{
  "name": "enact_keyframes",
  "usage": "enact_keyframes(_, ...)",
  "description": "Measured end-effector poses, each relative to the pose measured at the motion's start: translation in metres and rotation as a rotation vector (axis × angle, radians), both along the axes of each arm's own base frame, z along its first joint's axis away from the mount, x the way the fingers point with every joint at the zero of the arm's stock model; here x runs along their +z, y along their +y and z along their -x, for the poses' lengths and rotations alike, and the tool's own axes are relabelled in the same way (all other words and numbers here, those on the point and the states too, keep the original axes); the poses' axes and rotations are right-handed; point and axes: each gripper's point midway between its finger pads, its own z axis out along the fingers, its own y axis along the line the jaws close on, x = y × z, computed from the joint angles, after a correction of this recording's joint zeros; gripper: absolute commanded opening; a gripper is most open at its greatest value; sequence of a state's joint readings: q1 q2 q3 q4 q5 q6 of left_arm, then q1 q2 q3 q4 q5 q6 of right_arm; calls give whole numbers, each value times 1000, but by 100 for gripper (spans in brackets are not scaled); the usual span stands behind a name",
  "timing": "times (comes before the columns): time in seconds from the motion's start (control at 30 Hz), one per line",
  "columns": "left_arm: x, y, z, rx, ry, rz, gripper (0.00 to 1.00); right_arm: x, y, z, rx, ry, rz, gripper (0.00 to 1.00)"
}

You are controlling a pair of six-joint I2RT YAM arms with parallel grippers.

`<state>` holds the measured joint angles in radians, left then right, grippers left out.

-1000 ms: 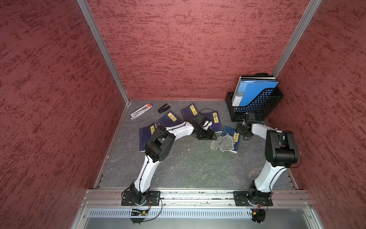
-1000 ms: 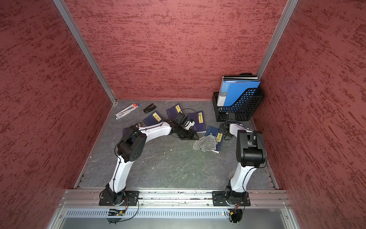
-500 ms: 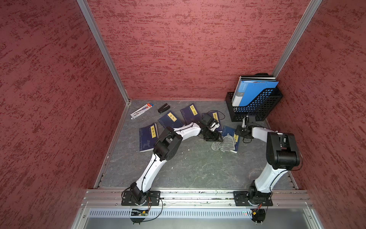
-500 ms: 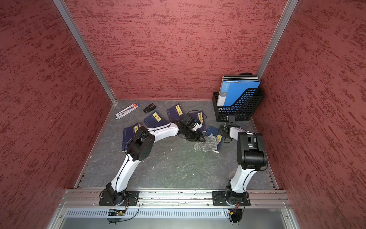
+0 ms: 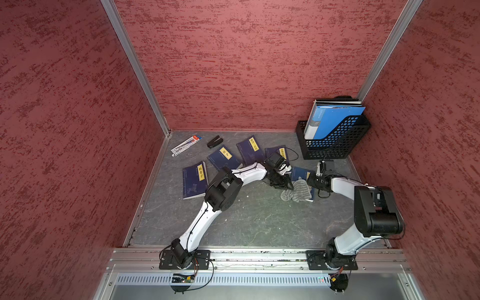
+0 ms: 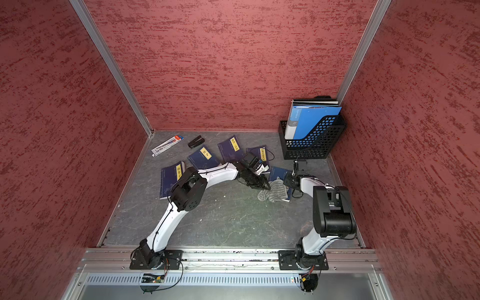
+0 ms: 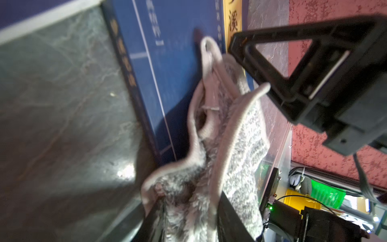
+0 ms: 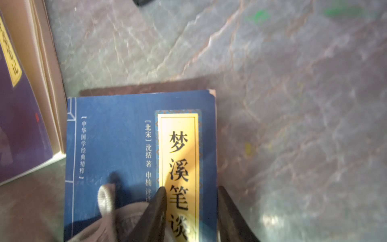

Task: Wipe the cover of the book
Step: Move the book to the center of the board.

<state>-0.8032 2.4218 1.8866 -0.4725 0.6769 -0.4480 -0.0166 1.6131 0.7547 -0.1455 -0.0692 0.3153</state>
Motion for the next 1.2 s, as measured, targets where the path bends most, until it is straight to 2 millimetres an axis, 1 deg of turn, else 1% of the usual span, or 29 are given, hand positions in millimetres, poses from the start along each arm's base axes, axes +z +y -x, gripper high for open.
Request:
enact_keyframes(0.13, -2, -1, 4, 6, 21, -3, 30, 0, 5, 10, -5, 0, 5, 39)
enact_keyframes(0.37, -8, 2, 11, 16, 65, 2, 25, 1, 11, 30, -23, 7, 31, 38)
enact_keyframes(0.47, -10, 8, 19, 23, 85, 7, 24, 1, 17, 39, -29, 16, 48, 38)
enact_keyframes(0.6, -10, 20, 35, 32, 106, 2, 24, 2, 31, 48, -17, 21, 56, 38)
enact_keyframes(0.77, -10, 39, 61, 45, 117, -33, 24, 1, 53, 64, 28, 31, 36, 38)
enact_keyframes(0.93, -10, 66, 77, 87, 107, -93, 24, 2, 83, 75, 100, 38, 7, 38)
enact_keyframes(1.03, -8, 83, 80, 122, 85, -127, 24, 2, 103, 82, 148, 48, -14, 38)
enact_keyframes(1.17, -2, 106, 74, 183, 54, -143, 24, -1, 128, 86, 204, 70, -44, 38)
enact_keyframes(1.2, -1, 112, 70, 202, 44, -140, 24, -1, 138, 84, 224, 76, -57, 38)
